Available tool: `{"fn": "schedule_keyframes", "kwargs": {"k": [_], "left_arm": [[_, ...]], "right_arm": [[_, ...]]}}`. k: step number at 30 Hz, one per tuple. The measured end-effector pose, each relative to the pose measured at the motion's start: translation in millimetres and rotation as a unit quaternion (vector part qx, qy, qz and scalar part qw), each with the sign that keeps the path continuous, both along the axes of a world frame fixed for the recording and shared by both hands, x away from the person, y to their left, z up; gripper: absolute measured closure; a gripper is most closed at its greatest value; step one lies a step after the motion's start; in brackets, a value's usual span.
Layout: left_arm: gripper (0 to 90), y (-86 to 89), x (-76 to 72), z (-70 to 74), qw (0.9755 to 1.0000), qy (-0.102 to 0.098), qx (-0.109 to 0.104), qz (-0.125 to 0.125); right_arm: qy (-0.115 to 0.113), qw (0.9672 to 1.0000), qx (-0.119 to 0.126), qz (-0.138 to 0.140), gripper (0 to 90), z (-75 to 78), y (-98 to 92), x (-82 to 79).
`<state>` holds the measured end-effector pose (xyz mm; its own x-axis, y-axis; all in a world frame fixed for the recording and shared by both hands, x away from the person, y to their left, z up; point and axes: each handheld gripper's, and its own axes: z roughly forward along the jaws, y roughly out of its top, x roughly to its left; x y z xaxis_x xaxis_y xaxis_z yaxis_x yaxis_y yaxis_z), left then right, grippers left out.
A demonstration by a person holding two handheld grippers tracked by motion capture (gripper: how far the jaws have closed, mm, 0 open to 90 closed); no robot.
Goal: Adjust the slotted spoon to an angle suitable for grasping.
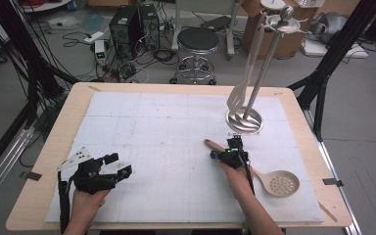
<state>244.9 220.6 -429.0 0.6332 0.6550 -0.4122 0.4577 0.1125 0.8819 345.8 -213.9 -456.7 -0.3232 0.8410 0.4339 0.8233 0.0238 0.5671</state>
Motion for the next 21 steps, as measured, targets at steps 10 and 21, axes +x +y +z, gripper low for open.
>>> {"fn": "schedule_keyframes", "kwargs": {"k": [10, 21], "left_arm": [[11.4, 0.8, 0.5, -0.9, 1.0, 0.001, 0.0, 0.0], [11.4, -0.2, -0.9, -0.7, 1.0, 0.002, 0.0, -0.001]], "right_arm": [[0.001, 0.997, 0.033, -0.07, 90.0, -5.1, -21.0, 17.2], [-0.003, 0.992, 0.08, -0.097, 90.0, 5.2, -43.9, 8.2]]}}
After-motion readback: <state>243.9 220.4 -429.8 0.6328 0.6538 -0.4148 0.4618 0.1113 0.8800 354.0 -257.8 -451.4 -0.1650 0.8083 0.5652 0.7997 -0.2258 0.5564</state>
